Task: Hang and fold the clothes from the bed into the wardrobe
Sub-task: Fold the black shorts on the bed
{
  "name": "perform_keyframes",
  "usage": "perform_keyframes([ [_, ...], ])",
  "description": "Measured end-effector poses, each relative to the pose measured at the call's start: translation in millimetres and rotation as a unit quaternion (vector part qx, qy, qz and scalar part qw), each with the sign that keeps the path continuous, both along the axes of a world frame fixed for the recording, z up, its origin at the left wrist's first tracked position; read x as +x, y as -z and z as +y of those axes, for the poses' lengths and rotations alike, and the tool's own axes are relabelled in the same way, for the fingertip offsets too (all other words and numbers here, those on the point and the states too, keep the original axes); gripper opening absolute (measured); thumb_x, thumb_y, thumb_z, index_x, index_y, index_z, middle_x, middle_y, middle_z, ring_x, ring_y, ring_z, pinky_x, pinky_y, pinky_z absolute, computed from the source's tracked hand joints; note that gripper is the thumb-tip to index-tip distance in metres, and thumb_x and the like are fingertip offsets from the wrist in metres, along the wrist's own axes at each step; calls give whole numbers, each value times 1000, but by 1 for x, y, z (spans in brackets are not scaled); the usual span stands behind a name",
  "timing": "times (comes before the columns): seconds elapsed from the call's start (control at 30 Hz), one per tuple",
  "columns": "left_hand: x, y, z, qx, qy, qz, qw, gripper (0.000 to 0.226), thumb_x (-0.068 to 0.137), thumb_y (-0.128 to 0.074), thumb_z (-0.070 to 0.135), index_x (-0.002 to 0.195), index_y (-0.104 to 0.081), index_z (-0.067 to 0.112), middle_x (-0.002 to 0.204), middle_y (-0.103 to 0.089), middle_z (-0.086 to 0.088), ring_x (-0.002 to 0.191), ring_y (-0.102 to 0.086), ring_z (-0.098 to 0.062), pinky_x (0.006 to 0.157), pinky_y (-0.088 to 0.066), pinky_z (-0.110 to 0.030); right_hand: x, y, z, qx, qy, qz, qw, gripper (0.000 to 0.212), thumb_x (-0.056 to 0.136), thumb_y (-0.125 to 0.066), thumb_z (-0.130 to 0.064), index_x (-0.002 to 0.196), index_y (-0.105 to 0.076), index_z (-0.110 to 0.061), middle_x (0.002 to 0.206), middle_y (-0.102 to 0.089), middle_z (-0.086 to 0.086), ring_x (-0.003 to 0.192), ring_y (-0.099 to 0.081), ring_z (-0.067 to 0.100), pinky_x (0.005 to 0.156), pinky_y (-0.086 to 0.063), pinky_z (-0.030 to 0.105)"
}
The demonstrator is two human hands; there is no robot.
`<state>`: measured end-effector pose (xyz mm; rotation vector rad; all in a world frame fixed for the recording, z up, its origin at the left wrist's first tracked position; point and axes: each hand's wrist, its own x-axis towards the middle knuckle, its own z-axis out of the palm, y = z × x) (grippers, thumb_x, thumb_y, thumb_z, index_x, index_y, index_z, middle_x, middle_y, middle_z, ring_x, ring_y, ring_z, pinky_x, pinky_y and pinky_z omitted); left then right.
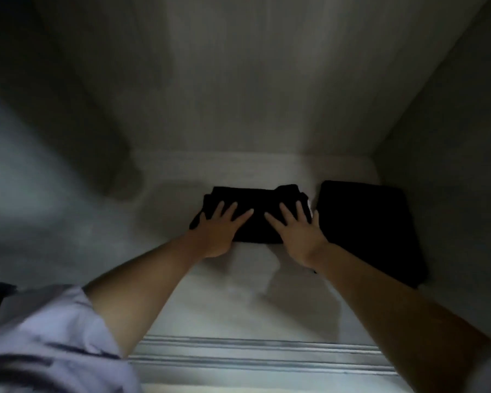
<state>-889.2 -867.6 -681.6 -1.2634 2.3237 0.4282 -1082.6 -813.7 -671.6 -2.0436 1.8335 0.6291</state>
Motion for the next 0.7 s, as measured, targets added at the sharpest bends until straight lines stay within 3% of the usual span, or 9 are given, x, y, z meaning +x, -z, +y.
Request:
perform_keyframes([
  [0.17, -5, 70, 15, 41, -9, -53, 998, 95, 93, -44, 1, 145, 23, 42, 153, 36, -3, 143, 23, -35, 111, -10, -67, -1, 72, 18, 50, -6, 3, 999, 75, 100, -39, -38, 149, 18, -37, 156, 29, 7, 141, 25, 42, 110, 0, 69],
  [0.33, -7, 70, 16, 64, -24, -36, 997, 94, 93, -53, 41, 142, 27, 44, 150, 41, 0, 141, 30, -32, 111, -2, -67, -6, 67, 16, 62, -14, 15, 998, 86, 95, -45, -46, 147, 22, -37, 154, 34, 6, 139, 30, 40, 109, 5, 67],
  [0.43, -4, 56, 6, 120, -1, -63, 991, 98, 89, -55, 44, 144, 26, 41, 151, 39, 0, 141, 29, -31, 112, -4, -66, -5, 53, 13, 114, -4, -2, 993, 84, 93, -43, -55, 149, 17, -39, 156, 29, 3, 142, 24, 37, 112, 2, 64],
  [0.5, -3, 30, -2, 157, 7, -91, 983, 97, 88, -55, 50, 147, 21, 36, 155, 30, -2, 144, 22, -31, 114, -9, -62, -5, 24, 9, 147, 17, -27, 989, 80, 93, -42, -57, 152, 7, -35, 160, 17, 3, 147, 12, 34, 114, -8, 59],
  [0.57, -7, -9, -4, 152, -7, -71, 986, 83, 93, -49, 48, 153, 5, 27, 160, 6, -9, 147, 1, -33, 114, -19, -55, -2, -18, 4, 135, 38, -61, 988, 66, 97, -40, -47, 153, -14, -23, 159, -12, 12, 145, -14, 34, 113, -21, 52],
  [0.63, -14, -55, -2, 105, -39, 4, 994, 58, 97, -45, 36, 148, -28, 14, 145, -35, -18, 132, -36, -36, 103, -39, -48, 1, -65, 3, 92, 61, -87, 990, 48, 101, -36, -37, 142, -37, -13, 139, -46, 17, 131, -41, 31, 111, -28, 47],
  [0.7, -22, -109, 4, 68, -76, 60, 993, 36, 97, -43, 25, 127, -51, 6, 123, -55, -18, 111, -54, -35, 88, -47, -41, 3, -115, 4, 74, 97, -104, 987, 42, 102, -33, -35, 134, -46, -12, 124, -58, 15, 123, -49, 30, 107, -33, 45],
])
